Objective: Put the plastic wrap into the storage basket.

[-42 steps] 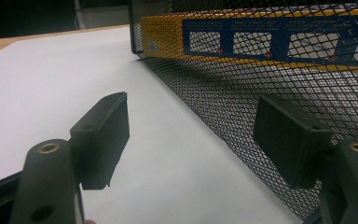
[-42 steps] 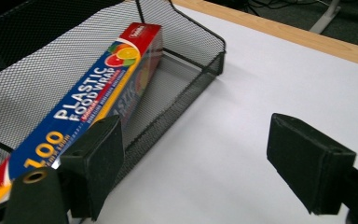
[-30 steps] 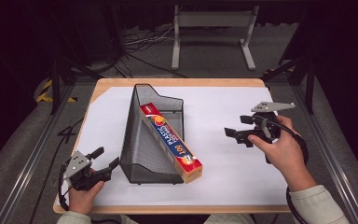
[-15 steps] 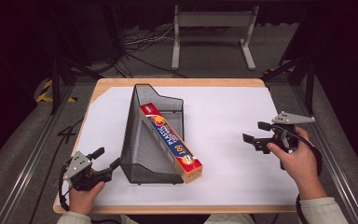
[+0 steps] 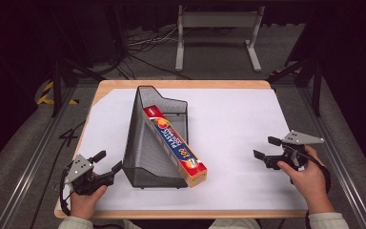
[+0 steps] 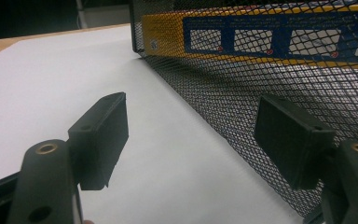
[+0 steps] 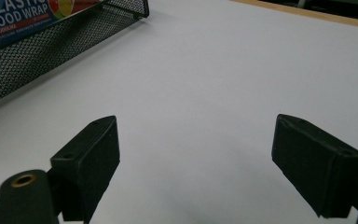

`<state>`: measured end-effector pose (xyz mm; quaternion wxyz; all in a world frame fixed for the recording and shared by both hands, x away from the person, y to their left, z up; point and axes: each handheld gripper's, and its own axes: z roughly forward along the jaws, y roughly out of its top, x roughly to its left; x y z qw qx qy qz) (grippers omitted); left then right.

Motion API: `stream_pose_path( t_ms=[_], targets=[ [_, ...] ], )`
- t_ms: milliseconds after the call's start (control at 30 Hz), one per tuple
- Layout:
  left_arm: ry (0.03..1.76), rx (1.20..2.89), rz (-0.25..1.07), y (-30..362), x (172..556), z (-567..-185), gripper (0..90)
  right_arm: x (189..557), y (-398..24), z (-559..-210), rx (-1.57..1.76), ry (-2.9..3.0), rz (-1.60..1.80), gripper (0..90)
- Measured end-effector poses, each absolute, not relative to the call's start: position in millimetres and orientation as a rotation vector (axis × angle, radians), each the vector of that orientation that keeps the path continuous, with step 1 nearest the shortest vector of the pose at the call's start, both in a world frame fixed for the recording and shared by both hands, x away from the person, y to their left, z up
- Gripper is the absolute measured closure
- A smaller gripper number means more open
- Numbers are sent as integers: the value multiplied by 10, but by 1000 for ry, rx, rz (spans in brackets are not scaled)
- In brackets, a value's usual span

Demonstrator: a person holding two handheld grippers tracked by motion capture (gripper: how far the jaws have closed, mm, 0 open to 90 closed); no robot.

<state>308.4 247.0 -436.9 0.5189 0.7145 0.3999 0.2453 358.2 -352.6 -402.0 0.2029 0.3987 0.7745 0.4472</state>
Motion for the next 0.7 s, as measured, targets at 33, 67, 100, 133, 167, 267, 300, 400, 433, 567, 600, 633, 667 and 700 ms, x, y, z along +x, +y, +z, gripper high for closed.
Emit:
stream_pose_path(
  t_ms=[33,67,100,133,167,267,300,400,433,567,600,633,667,700],
  targets=[
    [959,1713,588,2470,3084,-4370,268,3575,-3536,-4056,1117,2165,1241,154],
    [959,1715,587,2472,3086,-4370,267,3573,-3542,-4078,1119,2166,1236,153],
    [959,1715,587,2472,3088,-4371,267,3573,-3548,-4108,1126,2167,1235,142],
    [959,1716,587,2472,3090,-4371,267,3576,-3549,-4133,1135,2167,1236,128],
    [959,1715,587,2470,3091,-4371,267,3581,-3551,-4165,1147,2173,1230,126],
    [956,1717,587,2469,3094,-4371,267,3589,-3547,-4261,1149,2186,1210,126],
    [955,1716,585,2469,3095,-4372,267,3586,-3544,-4287,1151,2186,1209,125],
    [955,1714,586,2475,3098,-4371,267,3572,-3552,-4370,1145,2194,1213,119],
    [955,1714,586,2475,3098,-4371,267,3572,-3552,-4370,1145,2194,1213,119],
    [956,1714,585,2478,3097,-4372,267,3544,-3578,-4403,1138,2181,1232,119],
    [956,1713,585,2479,3097,-4371,267,3537,-3586,-4397,1143,2174,1240,118],
    [959,1711,587,2477,3100,-4371,267,3531,-3599,-4397,1153,2167,1252,117],
    [961,1712,586,2475,3104,-4371,267,3530,-3611,-4408,1168,2161,1264,112],
    [963,1713,586,2472,3110,-4372,268,3532,-3622,-4408,1171,2159,1279,110]
  ],
)
